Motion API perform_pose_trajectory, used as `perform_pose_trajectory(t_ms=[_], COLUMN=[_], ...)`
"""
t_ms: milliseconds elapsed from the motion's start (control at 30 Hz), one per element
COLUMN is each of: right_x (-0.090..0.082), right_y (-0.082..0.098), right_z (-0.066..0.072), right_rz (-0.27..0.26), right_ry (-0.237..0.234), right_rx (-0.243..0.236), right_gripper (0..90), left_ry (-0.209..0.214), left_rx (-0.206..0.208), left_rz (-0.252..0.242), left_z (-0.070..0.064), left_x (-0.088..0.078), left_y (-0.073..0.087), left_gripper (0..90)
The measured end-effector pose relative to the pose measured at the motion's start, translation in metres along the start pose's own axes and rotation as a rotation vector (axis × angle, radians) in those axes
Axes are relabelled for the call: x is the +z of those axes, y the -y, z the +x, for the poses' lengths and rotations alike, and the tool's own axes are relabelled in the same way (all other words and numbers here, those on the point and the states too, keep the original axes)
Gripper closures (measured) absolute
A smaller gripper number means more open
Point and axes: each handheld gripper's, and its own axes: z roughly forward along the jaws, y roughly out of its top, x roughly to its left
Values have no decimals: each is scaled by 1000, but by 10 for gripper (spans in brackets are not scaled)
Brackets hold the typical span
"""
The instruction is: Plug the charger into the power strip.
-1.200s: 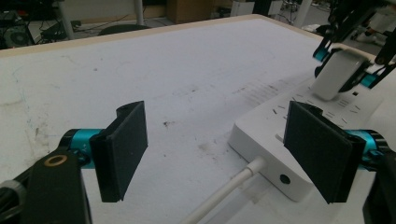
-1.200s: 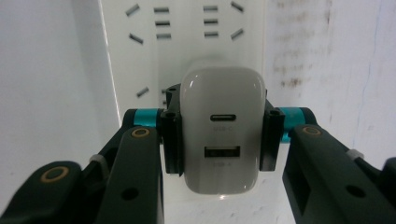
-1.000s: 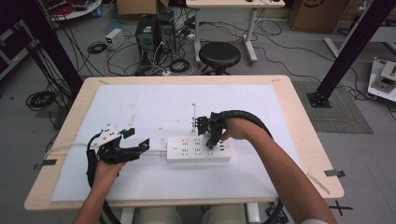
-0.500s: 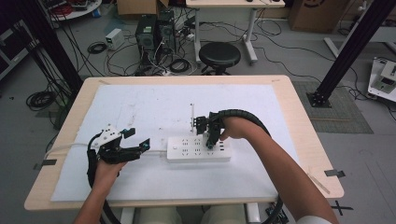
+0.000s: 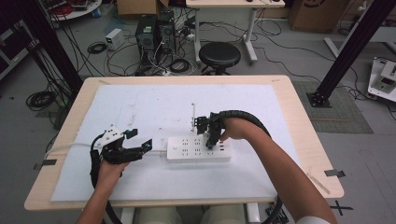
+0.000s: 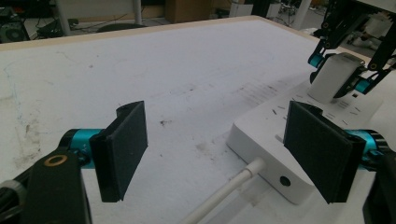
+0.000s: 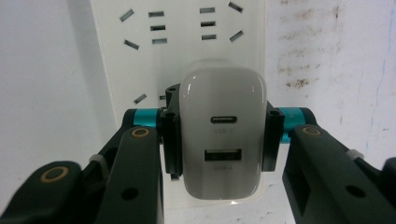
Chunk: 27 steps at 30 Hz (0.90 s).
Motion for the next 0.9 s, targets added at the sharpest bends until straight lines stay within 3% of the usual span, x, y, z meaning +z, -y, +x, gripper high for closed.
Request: perform_pose_trajectory(t_ms=[233,267,367,533,600,800,900], right_x=[1,1,-1,-12,-15,-19,-21], right_y=[13,14,22,42,51,83,99], right_z=[0,1,-2,-1,2,9,15], right_rz=[-109,-120,-187,-298,-327,-455,-510], right_ry=[4,-1,-10,-8,16,42,62], right_rx=[-6,12,102,222,278,445,502], right_gripper=[621,577,415,306,236,212,211], left_ry=[-4,-5,-3,-4,-3,0,3], left_rx=[9,7,9,1,4,14,16], left_rz=[1,0,2,-2,-5,-11,-8], left_z=[1,1,0,-2,-2,-5,-6], left_x=[-2,-2,-2,-1,-1,-2,-2], left_y=[-3,-2,-1,-1,-3,-6,-6], left_gripper=[218,218,218,218,218,218,218])
